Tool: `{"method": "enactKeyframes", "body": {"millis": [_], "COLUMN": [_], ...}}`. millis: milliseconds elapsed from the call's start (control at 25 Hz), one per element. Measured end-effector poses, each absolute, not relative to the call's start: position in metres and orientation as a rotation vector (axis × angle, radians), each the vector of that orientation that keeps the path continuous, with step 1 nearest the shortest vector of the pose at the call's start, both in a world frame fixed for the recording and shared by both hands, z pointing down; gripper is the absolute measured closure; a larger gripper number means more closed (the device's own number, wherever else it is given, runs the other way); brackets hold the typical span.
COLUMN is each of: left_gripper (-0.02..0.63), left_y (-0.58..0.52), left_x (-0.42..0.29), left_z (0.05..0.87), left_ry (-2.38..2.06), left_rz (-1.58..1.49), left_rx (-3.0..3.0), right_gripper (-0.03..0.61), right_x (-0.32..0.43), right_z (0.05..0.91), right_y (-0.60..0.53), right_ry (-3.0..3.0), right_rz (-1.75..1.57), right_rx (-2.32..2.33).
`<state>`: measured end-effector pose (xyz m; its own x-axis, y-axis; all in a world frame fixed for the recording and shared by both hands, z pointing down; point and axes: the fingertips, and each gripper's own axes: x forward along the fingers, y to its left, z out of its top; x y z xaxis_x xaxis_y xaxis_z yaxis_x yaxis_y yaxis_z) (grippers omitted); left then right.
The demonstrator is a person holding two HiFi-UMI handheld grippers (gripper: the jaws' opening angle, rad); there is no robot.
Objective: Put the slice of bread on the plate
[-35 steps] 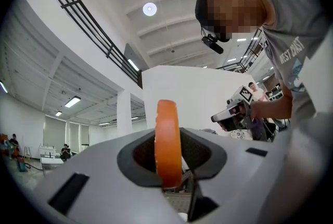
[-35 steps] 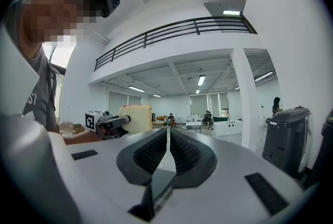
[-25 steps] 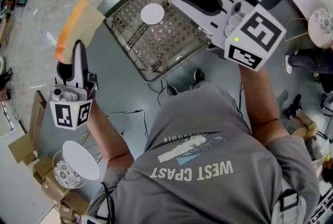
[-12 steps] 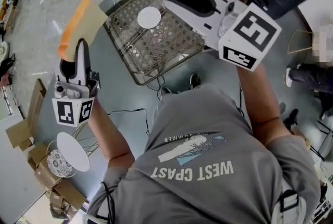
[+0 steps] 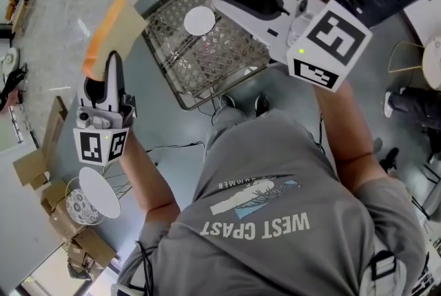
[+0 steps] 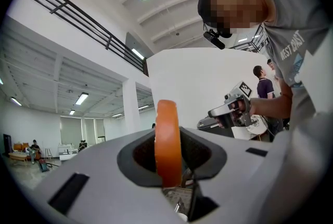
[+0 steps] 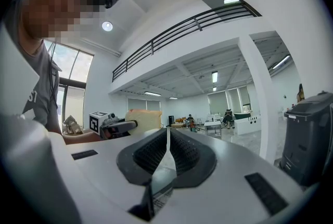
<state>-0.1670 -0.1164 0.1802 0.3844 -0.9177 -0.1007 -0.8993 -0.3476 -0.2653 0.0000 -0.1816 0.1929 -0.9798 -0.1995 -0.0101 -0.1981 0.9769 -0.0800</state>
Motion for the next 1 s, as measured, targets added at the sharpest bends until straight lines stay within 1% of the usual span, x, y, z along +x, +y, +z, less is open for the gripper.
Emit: {"method": "enactKeyframes", "body": {"millis": [440, 720, 1000], "left_gripper": [0.512, 0.512, 0.512], "left_y": [-0.153, -0.176, -0.201], "left_x": [-0.200, -0.238, -0.259], "left_z": [0.182, 0.180, 0.197], "left_ry": [1.526, 1.472, 1.411], "left_rz": [-0.038, -0.008, 0.020], "left_rx": [-2.423, -2.440, -2.491], "right_gripper": [0.569, 0.569, 0.569], "right_x": [-0.036, -0.071, -0.095], "right_z": [0.193, 0.188, 0.197], "right_y": [-0.202, -0.216, -0.230], "right_ry": [3.132, 3.141, 3.137], "right_rz": [-0.119, -0.097, -0.097], "right_rx": [-0.406, -0.479, -0.561]}}
